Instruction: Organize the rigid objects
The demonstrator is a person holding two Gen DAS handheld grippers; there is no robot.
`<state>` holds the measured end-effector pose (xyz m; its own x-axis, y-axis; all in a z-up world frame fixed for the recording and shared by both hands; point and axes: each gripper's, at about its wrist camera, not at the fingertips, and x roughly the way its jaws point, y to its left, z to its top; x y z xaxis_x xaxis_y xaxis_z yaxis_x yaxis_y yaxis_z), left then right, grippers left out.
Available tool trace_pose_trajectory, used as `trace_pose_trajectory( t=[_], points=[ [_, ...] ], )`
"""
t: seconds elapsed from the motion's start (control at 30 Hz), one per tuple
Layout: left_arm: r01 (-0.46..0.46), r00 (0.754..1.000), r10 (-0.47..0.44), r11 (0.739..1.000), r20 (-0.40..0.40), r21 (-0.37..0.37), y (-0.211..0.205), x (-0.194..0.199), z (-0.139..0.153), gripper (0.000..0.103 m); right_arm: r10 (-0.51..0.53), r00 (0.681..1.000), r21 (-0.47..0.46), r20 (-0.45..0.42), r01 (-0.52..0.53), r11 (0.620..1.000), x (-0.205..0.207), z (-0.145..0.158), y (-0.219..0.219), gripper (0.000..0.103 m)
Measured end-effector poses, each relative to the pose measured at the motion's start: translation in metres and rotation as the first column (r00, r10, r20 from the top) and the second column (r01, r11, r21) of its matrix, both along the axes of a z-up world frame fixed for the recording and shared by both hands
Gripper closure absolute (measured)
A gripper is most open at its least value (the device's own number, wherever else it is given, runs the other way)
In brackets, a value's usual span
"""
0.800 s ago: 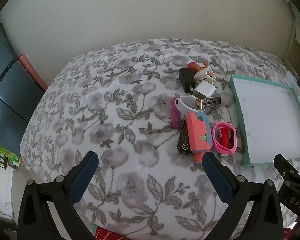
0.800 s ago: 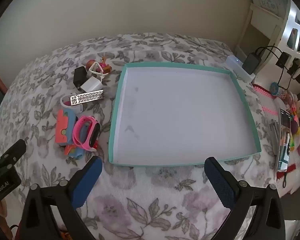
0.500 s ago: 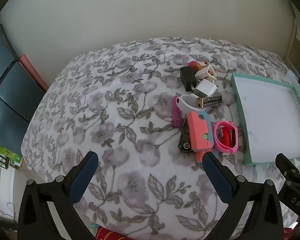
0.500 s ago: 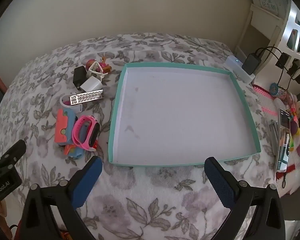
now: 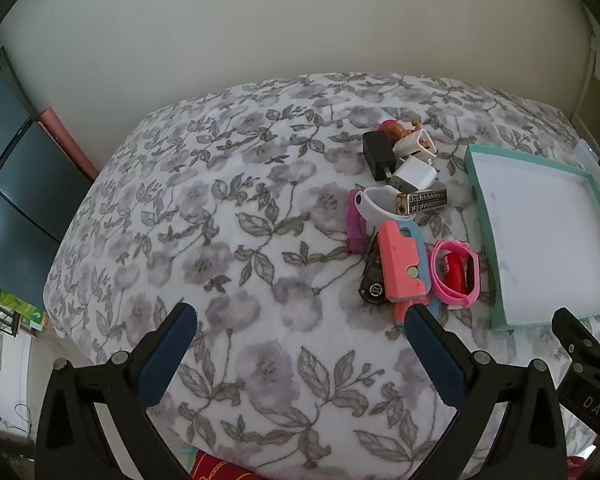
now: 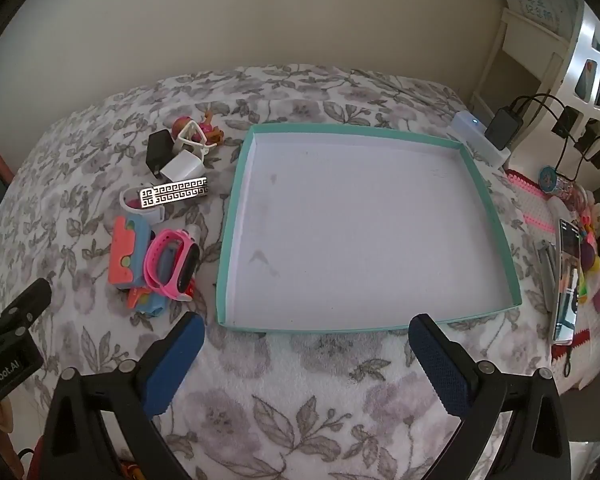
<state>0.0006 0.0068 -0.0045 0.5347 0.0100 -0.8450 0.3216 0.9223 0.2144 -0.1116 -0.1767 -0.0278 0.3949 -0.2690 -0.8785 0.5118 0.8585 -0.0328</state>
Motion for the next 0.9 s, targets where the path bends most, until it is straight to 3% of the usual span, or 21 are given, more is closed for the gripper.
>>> trace_pose_trajectory(
  t=[0.9],
  points=[
    [-0.002,1.000,0.002,1.000,-0.001,0.007,-0.0024,0.0005,-0.0004,0.000,0.002,1.000,-0.001,-0.007,-0.002,1.000,0.0026,-0.0040,0.0031,0.000]
  ],
)
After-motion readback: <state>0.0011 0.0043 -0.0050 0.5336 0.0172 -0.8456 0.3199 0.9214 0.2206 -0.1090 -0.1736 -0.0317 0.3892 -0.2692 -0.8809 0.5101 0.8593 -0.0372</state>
